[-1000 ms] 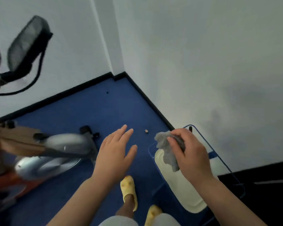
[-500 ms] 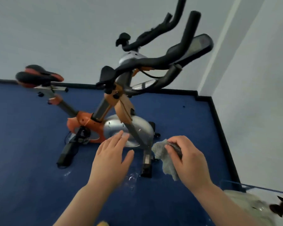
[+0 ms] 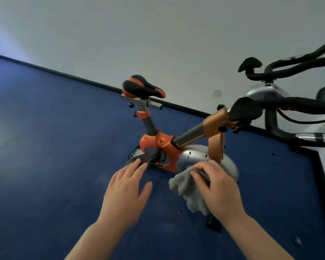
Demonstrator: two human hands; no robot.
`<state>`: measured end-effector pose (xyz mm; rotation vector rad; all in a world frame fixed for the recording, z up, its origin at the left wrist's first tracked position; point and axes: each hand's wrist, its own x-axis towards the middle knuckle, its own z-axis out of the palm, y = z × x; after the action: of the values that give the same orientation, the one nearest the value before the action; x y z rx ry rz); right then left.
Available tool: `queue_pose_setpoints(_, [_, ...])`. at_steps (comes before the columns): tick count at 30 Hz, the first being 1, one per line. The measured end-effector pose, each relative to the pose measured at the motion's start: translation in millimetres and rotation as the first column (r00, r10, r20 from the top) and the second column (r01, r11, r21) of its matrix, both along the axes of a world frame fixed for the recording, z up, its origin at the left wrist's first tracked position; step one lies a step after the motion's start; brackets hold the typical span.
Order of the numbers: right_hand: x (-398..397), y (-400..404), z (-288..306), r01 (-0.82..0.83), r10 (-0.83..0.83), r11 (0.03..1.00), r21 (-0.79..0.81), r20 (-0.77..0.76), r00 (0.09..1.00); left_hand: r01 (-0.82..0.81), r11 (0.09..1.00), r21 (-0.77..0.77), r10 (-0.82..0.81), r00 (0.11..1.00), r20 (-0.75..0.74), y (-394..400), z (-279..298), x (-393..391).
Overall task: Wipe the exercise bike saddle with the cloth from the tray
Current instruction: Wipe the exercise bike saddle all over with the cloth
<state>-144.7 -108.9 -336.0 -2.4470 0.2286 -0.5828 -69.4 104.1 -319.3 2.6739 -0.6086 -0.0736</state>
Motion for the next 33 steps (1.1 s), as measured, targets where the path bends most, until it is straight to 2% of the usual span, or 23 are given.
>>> queue_pose_setpoints(12, [128.1,24.3,1.0,-0.163,0.162,0.987,-0.007,-0.045,0.986,-0.119,0.992,-0.036,0.118,0.993,-0.029,31.4,-13.8,92.5])
queue_pose_setpoints(23, [278.8,-11.5,-8.5,-0.274,0.273,0.961,-0.023,-0.033,0.961,-0.206,0.978,-0.041,0.206,0.979,-0.009,-6.9,-10.2,230.3])
queue_pose_setpoints(27, [327.5,-15.4,-4.1,-0.266,0.264,0.963,-0.055,-0.035,0.964,-0.215,0.973,-0.079,0.213,0.976,-0.036,-16.2,-9.8,274.6])
queue_pose_setpoints(33, [389.1,-2.7,-12.0,-0.206,0.204,0.979,-0.016,-0.085,0.975,-0.146,0.987,-0.068,0.140,0.987,-0.074,-9.9,-19.7,346.8])
